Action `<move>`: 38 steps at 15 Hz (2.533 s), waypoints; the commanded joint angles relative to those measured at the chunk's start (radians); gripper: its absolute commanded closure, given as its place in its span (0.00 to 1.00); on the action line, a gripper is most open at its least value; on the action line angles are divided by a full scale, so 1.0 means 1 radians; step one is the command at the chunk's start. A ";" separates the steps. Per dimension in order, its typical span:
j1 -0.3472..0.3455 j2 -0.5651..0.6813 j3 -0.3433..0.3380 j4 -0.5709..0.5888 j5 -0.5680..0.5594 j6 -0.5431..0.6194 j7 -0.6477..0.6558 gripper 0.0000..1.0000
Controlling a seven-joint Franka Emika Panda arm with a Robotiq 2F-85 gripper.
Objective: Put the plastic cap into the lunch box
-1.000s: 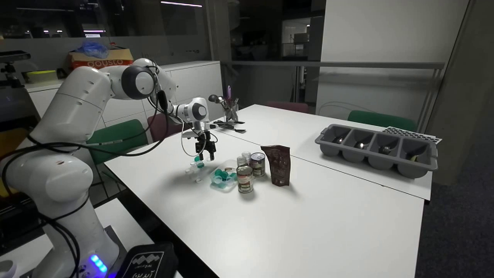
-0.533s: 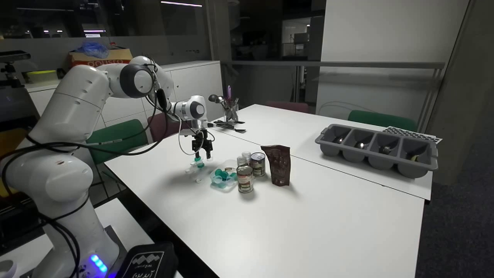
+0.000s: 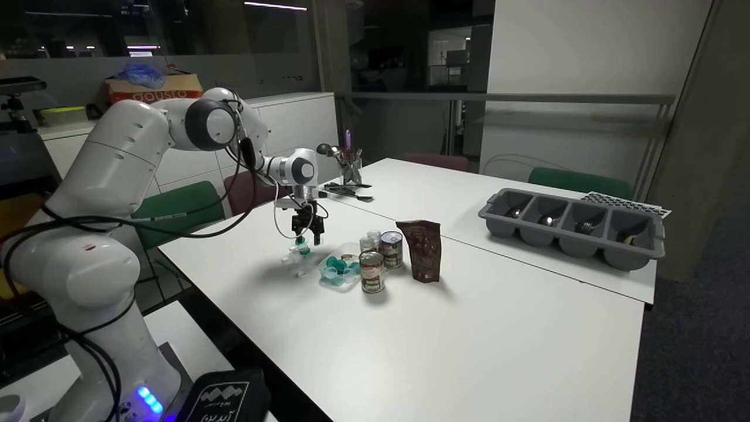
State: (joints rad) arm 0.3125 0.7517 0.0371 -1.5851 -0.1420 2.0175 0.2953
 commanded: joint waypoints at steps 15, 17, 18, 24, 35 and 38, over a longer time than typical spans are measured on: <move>-0.035 0.022 0.016 0.016 0.031 -0.032 -0.049 0.32; -0.036 0.021 0.016 0.015 0.031 -0.032 -0.049 0.47; -0.036 0.020 0.016 0.014 0.032 -0.032 -0.048 0.53; -0.032 0.018 0.015 0.014 0.028 -0.037 -0.045 0.46; -0.032 -0.001 0.014 -0.010 0.029 -0.025 -0.038 0.00; -0.030 -0.010 0.013 -0.021 0.027 -0.022 -0.032 0.00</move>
State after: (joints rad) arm 0.2979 0.7758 0.0377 -1.5802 -0.1309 2.0105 0.2770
